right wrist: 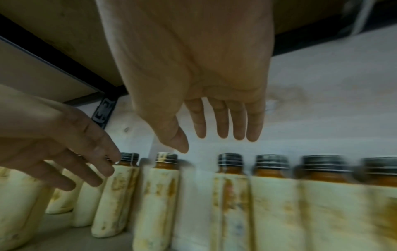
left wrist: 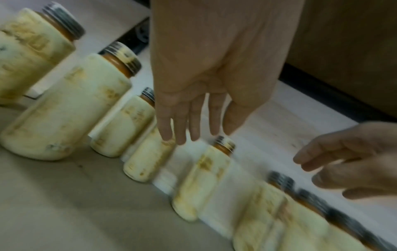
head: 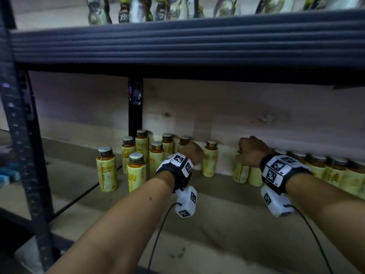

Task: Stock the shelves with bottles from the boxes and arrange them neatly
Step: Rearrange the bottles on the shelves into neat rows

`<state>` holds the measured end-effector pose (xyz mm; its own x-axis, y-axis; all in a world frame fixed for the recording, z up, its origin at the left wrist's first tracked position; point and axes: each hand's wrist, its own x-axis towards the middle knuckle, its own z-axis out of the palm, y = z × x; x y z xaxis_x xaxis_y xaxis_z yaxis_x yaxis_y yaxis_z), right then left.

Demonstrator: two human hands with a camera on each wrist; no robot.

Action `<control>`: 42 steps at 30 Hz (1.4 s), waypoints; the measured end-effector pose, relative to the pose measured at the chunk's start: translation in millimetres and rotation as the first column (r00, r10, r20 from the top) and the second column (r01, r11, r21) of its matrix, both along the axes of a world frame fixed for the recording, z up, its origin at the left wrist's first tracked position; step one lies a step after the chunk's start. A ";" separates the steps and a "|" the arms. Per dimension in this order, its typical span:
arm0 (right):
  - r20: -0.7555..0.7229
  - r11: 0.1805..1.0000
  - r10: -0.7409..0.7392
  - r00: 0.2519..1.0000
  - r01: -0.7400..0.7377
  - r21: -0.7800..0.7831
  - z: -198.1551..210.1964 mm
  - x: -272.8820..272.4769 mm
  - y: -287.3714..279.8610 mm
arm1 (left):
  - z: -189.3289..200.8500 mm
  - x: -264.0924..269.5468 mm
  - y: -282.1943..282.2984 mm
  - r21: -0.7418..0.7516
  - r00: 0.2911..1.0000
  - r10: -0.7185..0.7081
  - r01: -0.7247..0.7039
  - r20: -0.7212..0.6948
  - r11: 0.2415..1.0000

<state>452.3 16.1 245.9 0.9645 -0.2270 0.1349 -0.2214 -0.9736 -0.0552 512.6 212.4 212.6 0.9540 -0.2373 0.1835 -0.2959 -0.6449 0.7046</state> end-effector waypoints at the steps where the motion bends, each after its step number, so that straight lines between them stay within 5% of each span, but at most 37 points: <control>1: -0.017 1.000 -0.003 1.000 0.003 0.005 -0.3 -6.3 -4.6 | -3.1 -5.9 -7.9 0.026 0.999 -0.040 0.041 -0.010 0.999; 4: -0.040 1.000 -0.011 0.999 0.012 0.021 -2.1 -23.6 -17.0 | -10.6 -18.6 -30.4 0.122 0.989 -0.150 0.149 -0.005 0.981; 11: -0.007 0.996 -0.036 0.999 0.037 0.084 -13.7 -40.2 -44.0 | -31.4 -6.9 -77.3 0.085 0.974 -0.225 0.227 -0.028 0.970; 18: 0.078 0.943 -0.085 0.993 0.055 0.327 -28.8 -19.4 -67.7 | -39.7 13.7 -118.8 0.071 0.973 -0.230 0.232 -0.032 0.970; 26: 0.153 0.949 -0.037 0.987 -0.013 0.316 -44.1 6.9 -92.1 | -54.9 34.0 -153.2 -0.284 0.979 -0.205 0.197 0.001 0.938; 36: 0.171 0.923 0.107 0.980 -0.162 0.350 -42.8 -10.6 -55.3 | -54.1 7.5 -97.6 -0.330 0.971 -0.214 0.238 0.109 0.913; 42: 0.135 0.825 0.135 0.982 -0.187 0.533 -31.2 -11.3 1.0 | -45.3 -3.4 -28.9 -0.154 0.993 -0.075 0.089 0.092 0.984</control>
<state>441.0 17.1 214.7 0.9838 -0.1313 0.1220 -0.0334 -0.8032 -0.5948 509.2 183.5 167.3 0.9116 -0.2754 0.3051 -0.4068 -0.4991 0.7651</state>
